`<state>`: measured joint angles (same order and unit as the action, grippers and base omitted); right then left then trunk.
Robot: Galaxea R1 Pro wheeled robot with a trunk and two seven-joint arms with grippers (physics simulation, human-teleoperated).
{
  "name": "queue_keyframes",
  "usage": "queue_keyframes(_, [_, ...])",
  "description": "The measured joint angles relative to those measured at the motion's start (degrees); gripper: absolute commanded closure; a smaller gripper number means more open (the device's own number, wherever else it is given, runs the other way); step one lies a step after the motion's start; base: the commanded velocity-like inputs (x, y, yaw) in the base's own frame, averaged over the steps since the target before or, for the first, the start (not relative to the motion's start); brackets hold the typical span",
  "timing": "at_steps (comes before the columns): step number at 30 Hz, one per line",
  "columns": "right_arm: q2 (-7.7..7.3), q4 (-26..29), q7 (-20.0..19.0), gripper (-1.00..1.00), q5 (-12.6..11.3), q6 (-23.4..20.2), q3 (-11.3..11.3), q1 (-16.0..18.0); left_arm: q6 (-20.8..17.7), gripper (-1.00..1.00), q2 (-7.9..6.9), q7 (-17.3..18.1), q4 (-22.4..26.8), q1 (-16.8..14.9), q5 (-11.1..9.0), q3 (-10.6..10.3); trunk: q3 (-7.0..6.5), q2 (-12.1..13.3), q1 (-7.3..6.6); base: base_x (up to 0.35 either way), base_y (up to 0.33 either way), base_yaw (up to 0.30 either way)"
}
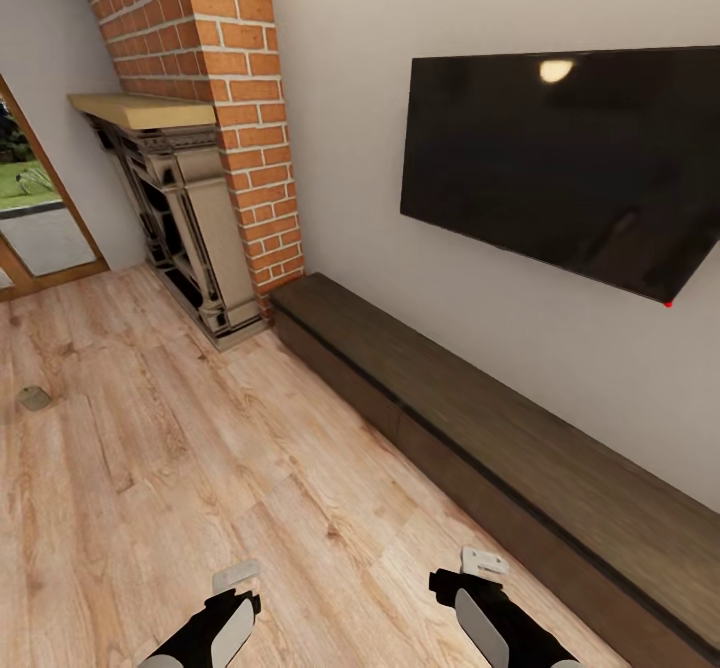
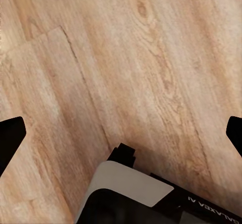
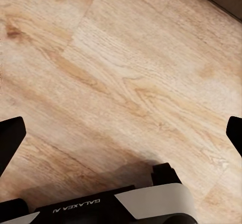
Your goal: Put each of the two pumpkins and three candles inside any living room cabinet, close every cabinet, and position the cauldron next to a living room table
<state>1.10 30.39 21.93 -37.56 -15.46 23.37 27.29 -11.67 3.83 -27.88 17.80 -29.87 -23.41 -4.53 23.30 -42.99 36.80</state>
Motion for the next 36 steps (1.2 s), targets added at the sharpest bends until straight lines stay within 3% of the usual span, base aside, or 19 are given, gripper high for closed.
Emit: queue_keyframes(36, [0.09,0.0,0.0,-1.0,0.0,0.0,0.1,0.0,0.1,-1.0,-0.13,0.0,0.0,0.1,0.0,0.1,0.0,0.0,0.01,-0.018,0.017,0.0])
